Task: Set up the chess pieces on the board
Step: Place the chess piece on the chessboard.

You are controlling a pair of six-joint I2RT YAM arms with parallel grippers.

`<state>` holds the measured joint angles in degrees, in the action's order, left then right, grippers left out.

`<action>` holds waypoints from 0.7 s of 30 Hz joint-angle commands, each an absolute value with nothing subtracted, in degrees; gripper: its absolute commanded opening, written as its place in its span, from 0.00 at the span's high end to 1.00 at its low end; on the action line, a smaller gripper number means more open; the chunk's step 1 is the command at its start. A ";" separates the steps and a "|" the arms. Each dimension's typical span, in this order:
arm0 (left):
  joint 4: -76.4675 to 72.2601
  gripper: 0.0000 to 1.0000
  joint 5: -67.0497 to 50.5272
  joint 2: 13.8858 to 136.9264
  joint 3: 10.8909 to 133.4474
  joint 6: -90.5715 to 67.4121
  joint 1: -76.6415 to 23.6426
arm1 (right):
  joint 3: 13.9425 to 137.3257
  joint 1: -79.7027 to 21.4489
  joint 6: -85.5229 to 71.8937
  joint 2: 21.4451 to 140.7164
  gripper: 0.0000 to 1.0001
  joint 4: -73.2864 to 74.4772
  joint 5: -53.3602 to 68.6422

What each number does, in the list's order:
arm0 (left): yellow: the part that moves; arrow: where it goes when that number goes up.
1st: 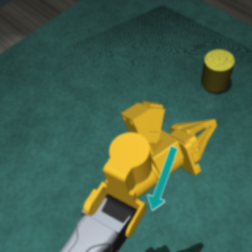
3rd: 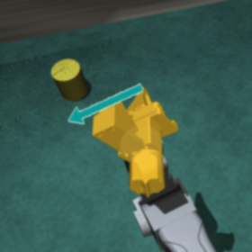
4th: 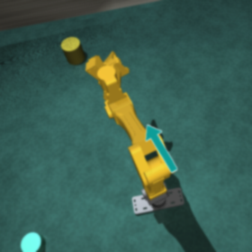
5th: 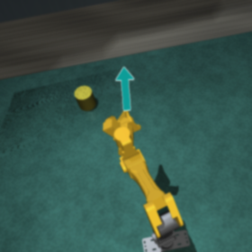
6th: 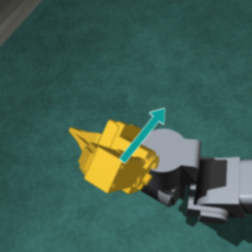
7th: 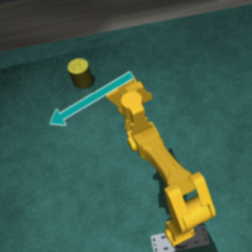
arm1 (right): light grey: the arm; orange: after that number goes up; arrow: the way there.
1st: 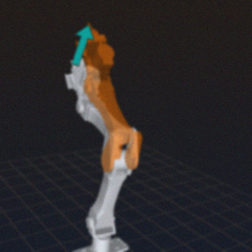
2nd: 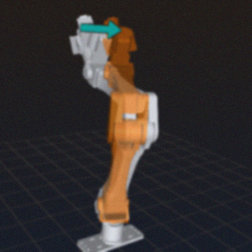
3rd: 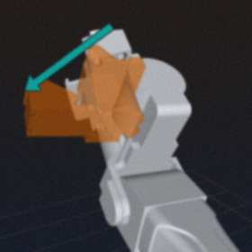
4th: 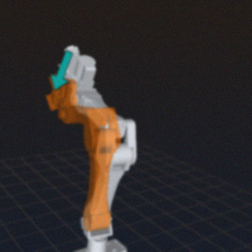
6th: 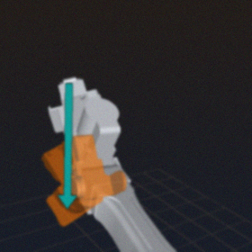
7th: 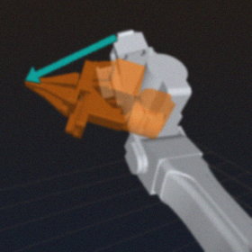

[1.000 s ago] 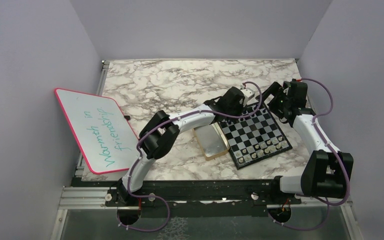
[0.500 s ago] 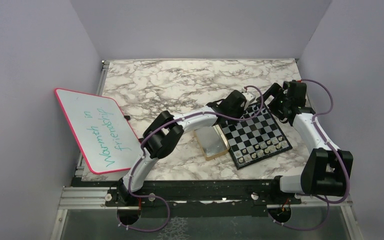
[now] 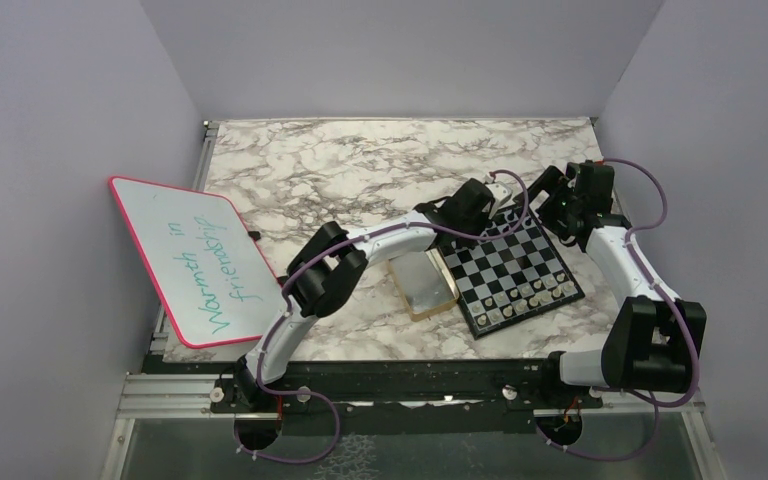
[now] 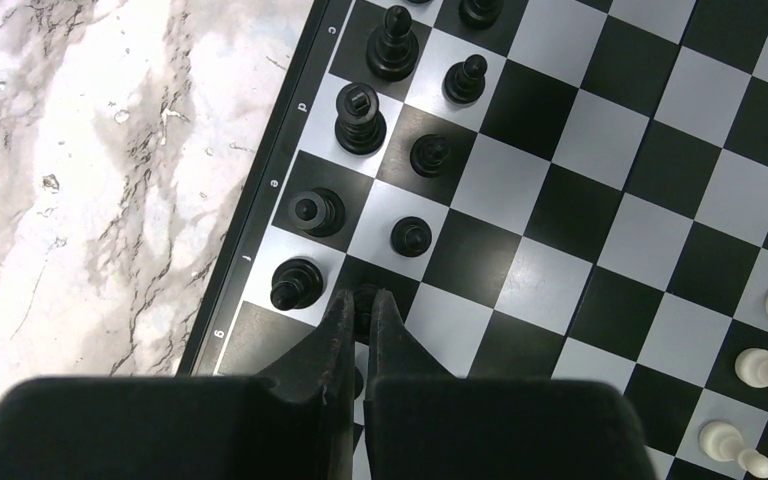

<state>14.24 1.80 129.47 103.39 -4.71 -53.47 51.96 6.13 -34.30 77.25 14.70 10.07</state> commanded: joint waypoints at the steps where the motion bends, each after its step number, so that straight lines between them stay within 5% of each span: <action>1: 15.38 0.95 3.07 130.81 105.71 -3.45 -54.22 | 52.59 6.52 -33.05 77.24 0.00 14.51 8.96; 21: 16.25 0.90 4.44 132.41 106.35 -2.85 -54.49 | 51.41 6.76 -32.60 78.05 0.00 12.74 11.38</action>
